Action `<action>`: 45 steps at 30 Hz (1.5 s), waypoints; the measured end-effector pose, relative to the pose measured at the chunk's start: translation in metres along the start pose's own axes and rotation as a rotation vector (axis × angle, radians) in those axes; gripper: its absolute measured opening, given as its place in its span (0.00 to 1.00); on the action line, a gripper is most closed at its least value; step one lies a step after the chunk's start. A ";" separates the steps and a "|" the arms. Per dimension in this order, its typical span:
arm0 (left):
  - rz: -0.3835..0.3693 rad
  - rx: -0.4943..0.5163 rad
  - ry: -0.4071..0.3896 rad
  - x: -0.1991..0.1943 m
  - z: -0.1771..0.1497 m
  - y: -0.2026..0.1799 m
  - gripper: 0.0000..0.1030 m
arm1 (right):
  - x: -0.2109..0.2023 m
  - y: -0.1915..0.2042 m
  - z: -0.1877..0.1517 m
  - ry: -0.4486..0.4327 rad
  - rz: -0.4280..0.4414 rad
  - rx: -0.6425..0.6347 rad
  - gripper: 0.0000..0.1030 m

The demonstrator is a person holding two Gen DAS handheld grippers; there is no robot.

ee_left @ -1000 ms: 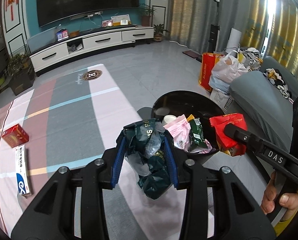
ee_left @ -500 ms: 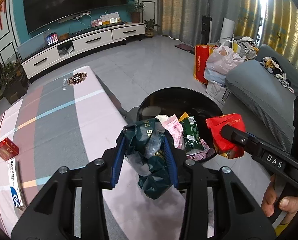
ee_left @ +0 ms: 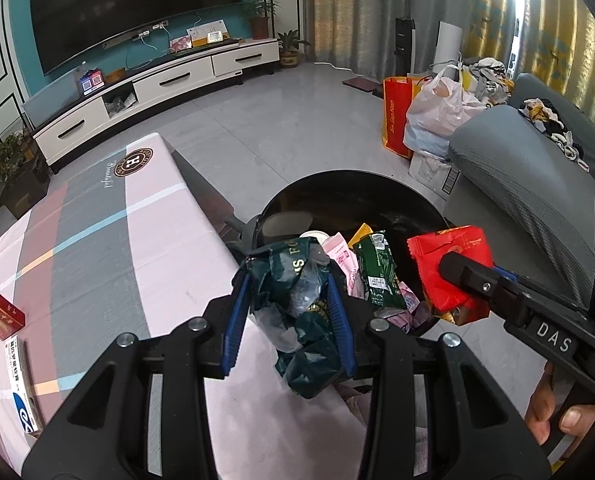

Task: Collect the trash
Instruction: 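Carry dark plastic bag and red bag over the black bin, then open both tools to drop the bags into the bin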

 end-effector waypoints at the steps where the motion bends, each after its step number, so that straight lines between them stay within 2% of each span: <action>1: -0.001 0.003 0.001 0.002 0.001 -0.001 0.39 | 0.001 -0.001 0.000 0.000 0.000 0.001 0.25; 30: 0.023 0.069 0.036 0.038 0.000 -0.022 0.40 | 0.022 -0.015 0.001 0.025 -0.045 -0.005 0.27; 33: 0.024 0.073 0.040 0.040 0.000 -0.023 0.41 | 0.023 -0.014 0.001 0.026 -0.048 -0.005 0.29; 42: 0.025 0.073 0.041 0.043 0.001 -0.024 0.45 | 0.027 -0.019 0.003 0.023 -0.061 0.005 0.35; 45: 0.025 0.071 0.037 0.043 0.002 -0.022 0.58 | 0.025 -0.020 0.004 0.018 -0.065 0.013 0.40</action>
Point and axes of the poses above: each gripper's, at about its wrist camera, not at the fingertips, and x roughly the way its jaws point, y to its left, z to its top, the point moved 9 cm from there along x, roughly the way its jaws point, and after that the axes turned 3 degrees about -x, right-handed, at the moved point
